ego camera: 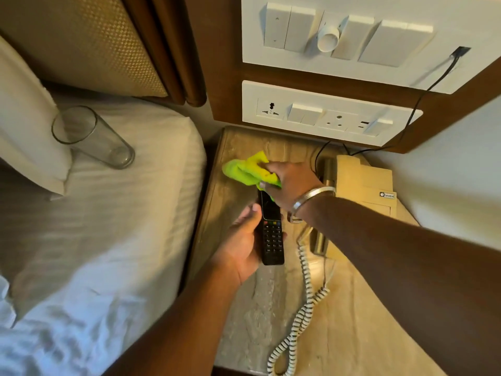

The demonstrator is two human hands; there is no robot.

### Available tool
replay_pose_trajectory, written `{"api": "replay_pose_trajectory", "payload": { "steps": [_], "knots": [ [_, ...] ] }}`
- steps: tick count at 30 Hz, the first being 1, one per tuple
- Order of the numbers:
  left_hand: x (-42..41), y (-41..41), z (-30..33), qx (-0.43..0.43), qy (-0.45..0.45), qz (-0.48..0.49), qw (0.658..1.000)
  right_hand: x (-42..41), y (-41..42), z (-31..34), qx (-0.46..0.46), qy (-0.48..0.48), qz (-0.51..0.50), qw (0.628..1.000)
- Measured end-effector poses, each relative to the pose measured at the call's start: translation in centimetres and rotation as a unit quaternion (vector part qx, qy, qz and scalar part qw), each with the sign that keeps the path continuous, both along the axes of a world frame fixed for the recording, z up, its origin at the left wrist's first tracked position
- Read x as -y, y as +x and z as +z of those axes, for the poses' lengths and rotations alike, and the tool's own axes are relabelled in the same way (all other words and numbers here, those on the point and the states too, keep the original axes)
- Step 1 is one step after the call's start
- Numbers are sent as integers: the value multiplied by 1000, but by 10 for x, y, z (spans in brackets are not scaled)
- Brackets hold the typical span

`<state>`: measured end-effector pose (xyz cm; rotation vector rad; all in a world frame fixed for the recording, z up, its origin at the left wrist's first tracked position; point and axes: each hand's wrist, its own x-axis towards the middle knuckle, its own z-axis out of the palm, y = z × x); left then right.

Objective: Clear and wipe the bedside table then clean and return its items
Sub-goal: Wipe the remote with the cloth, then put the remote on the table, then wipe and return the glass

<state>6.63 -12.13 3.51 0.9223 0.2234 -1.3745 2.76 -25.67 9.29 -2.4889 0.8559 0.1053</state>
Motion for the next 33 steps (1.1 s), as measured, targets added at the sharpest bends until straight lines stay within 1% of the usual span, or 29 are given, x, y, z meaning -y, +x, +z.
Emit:
{"api": "replay_pose_trajectory", "payload": {
  "steps": [2, 4, 6, 9, 11, 13, 14, 15, 17, 19, 20, 22, 24, 26, 27, 28, 31, 32, 33],
  "knots": [
    [16, 10, 1, -6, 5, 15, 1000, -17, -13, -3, 12, 20, 44, 999],
    [32, 19, 1, -15, 9, -4, 1000, -43, -38, -6, 54, 58, 43, 996],
    [40, 24, -4, -13, 45, -15, 999, -63, -64, -11, 82, 89, 42, 992],
    [42, 34, -16, -11, 53, -7, 999, -84, -102, -23, 50, 101, 91, 990],
    [43, 43, -20, -12, 62, -36, 997, -88, -116, -26, 58, 78, 75, 992],
    [51, 43, -22, -13, 95, -62, 993, -85, -126, -23, 81, 64, 28, 994],
    [54, 42, -24, 0, 118, -80, 990, -84, -129, -20, 87, 54, 13, 995],
    [60, 38, -26, 33, 149, -103, 983, -82, -133, -18, 85, 40, 8, 996],
    [68, 34, -31, 134, 198, -122, 963, -80, -137, -14, 81, 19, 10, 996],
    [80, 29, -34, 235, 194, -108, 946, -75, -142, -12, 86, 22, -1, 996],
    [87, 27, -37, 288, 187, -112, 933, -72, -144, -11, 94, 27, -9, 995],
    [98, 23, -42, 390, 202, -138, 888, -67, -147, -9, 110, 41, -19, 993],
    [106, 20, -49, 459, 237, -162, 841, -61, -151, -8, 114, 46, -26, 992],
    [107, 20, -54, 505, 273, -187, 797, -59, -153, -8, 105, 53, -36, 992],
    [107, 20, -57, 516, 281, -194, 785, -60, -153, -8, 100, 58, -39, 993],
    [106, 21, -57, 520, 279, -198, 782, -60, -153, -7, 97, 59, -40, 993],
    [103, 29, -52, 523, 245, -207, 790, -62, -145, -2, 105, 43, -42, 993],
    [98, 35, -47, 533, 240, -212, 783, -64, -140, 0, 118, 31, -39, 992],
    [91, 45, -40, 552, 241, -216, 769, -66, -134, 2, 132, 17, -33, 991]
  ]
}}
